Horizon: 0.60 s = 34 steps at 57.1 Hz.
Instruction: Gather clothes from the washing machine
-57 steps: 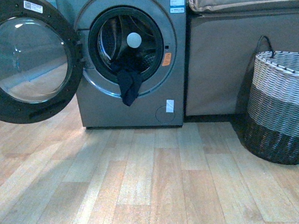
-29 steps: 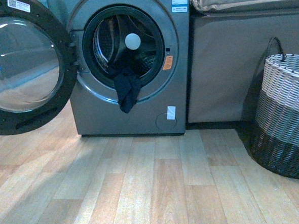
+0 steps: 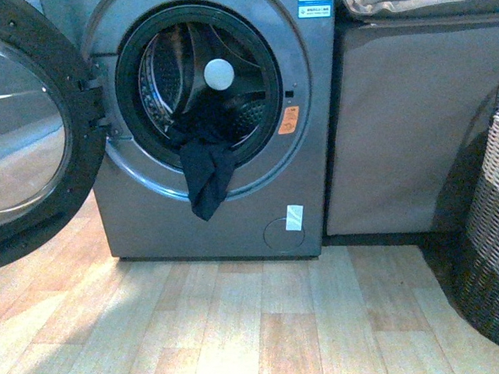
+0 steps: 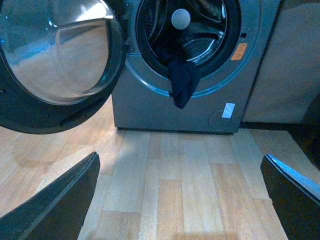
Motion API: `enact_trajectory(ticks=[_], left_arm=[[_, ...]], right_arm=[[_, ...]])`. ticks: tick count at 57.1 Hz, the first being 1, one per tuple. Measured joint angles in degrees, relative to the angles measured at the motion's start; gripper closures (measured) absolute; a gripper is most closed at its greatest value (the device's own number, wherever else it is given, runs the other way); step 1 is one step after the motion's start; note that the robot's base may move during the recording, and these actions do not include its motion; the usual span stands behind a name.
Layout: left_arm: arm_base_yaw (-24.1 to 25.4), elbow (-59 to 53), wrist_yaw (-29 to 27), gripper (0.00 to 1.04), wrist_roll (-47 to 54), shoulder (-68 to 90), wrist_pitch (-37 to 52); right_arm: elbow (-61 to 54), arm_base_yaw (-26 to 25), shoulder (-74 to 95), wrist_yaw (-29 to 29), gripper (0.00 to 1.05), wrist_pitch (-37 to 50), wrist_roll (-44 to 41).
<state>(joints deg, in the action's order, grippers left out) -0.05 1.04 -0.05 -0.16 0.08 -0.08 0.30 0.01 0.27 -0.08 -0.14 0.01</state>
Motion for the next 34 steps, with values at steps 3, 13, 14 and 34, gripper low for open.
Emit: enact_trajectory(ticks=[3, 13, 14, 34], left_arm=[[-0.02, -0.02, 0.04, 0.07, 0.0, 0.02, 0.0], [0.0, -0.02, 0.0, 0.07, 0.0, -0.04, 0.0], [-0.02, -0.02, 0.04, 0.07, 0.0, -0.02, 0.0], [0.0, 0.0, 0.07, 0.07, 0.0, -0.04, 0.0]], right_arm=[[0.0, 0.0, -0.02, -0.11, 0.07, 0.02, 0.0], [0.0, 0.0, -0.02, -0.07, 0.07, 0.02, 0.0], [0.0, 0.0, -0.02, -0.02, 0.07, 0.02, 0.0], [0.0, 0.0, -0.02, -0.02, 0.07, 0.02, 0.0]])
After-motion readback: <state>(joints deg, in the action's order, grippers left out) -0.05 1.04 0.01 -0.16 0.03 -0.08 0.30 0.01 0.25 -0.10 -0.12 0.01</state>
